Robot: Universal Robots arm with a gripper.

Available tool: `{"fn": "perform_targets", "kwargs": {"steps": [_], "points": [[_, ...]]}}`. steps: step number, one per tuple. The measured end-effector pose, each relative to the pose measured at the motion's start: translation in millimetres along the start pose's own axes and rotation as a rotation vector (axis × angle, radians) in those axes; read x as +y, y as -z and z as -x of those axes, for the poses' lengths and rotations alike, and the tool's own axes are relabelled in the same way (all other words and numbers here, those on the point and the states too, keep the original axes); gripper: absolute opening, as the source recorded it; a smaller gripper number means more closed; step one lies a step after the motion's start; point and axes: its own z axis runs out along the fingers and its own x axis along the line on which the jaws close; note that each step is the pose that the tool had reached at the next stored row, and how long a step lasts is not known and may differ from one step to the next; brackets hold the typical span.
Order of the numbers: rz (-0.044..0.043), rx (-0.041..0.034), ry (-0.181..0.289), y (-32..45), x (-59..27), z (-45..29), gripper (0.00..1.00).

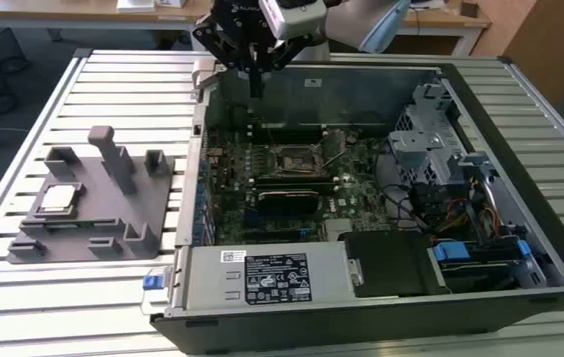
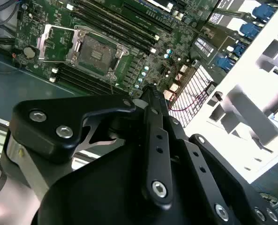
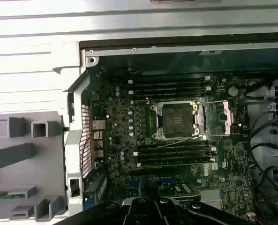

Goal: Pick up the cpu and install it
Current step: 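Reach for the cpu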

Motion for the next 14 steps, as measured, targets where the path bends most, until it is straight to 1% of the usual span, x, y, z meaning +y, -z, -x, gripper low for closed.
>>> {"fn": "perform_targets", "kwargs": {"steps": [9,14], "points": [[0.0000,0.0000,0.000,0.0,-0.1,-1.1,0.11],[0.0001,0.0000,0.000,0.0,-0.3,-3.2,0.11]]}}
